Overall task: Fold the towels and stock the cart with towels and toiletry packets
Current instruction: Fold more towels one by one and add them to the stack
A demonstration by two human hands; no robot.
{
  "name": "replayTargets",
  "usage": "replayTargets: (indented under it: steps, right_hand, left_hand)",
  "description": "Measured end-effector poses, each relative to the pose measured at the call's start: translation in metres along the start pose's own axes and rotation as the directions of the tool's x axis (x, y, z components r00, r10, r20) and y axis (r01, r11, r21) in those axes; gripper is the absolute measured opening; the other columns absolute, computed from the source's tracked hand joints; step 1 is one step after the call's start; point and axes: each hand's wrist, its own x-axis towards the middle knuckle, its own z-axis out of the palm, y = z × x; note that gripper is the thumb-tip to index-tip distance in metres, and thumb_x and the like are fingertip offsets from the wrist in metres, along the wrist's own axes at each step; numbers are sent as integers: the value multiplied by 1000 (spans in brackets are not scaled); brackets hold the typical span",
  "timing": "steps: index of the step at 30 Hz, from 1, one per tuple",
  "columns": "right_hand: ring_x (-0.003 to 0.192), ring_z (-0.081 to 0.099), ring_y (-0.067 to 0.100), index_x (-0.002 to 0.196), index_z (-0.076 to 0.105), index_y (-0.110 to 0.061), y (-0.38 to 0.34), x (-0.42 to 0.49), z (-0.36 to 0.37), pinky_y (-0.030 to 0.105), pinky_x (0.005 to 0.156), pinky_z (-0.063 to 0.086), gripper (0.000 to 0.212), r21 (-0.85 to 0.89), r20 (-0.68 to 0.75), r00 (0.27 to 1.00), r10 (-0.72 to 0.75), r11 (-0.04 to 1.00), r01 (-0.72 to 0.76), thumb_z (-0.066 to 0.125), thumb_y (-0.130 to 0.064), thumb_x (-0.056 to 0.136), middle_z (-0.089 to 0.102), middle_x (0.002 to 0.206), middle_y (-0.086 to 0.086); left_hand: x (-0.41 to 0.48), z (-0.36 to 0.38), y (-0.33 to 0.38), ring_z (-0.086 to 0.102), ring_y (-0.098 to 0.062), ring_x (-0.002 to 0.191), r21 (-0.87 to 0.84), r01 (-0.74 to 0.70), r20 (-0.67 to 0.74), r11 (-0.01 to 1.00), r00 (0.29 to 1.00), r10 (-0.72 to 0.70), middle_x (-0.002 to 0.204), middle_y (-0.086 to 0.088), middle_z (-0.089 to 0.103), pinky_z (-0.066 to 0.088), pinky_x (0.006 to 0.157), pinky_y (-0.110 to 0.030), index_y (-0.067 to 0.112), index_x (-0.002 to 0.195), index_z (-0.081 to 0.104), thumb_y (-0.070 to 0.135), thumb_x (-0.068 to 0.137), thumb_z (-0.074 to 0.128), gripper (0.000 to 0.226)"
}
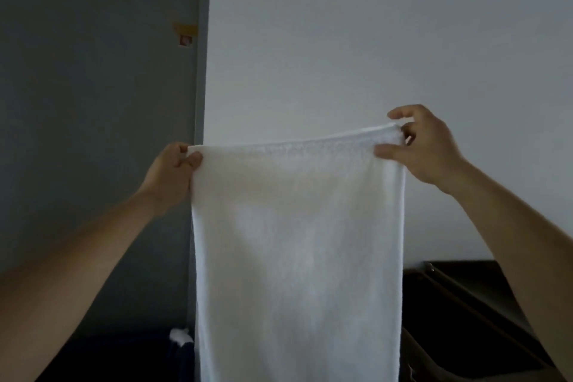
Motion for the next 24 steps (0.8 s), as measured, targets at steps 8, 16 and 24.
replayTargets:
  steps: [8, 16, 24]
  right_hand:
    - [55, 63, 6, 89, 70, -7, 0, -8, -1, 24, 46, 49, 30, 46, 224, 936, 273, 956, -290, 82, -33, 80, 68, 62, -6]
    - [43, 50, 11, 105, 64, -16, 19, -43, -4, 25, 38, 41, 25, 448, 512, 820, 257, 734, -510, 67, -34, 88, 65, 68, 0]
    - [44, 53, 16, 105, 63, -7, 3, -47, 5, 28, 43, 49, 20, 564, 204, 923, 326, 732, -384, 66, -25, 96, 66, 73, 6]
  left_hand:
    - [-10, 13, 24, 50, -15, 68, -132, 188, -89, 973, 976, -200, 85, 0, 54, 36, 51, -27, 11, 109, 58, 34, 103, 48, 26]
    - [-27, 25, 32, 47, 2, 72, -65, -32, -268, 997, 963, 13, 84, 16, 51, 34, 56, -12, 22, 101, 51, 36, 104, 40, 18]
    - [-30, 25, 45, 45, -7, 57, -338, 66, -70, 939, 993, -95, 67, 4, 47, 37, 45, -20, 17, 71, 51, 34, 79, 61, 22]
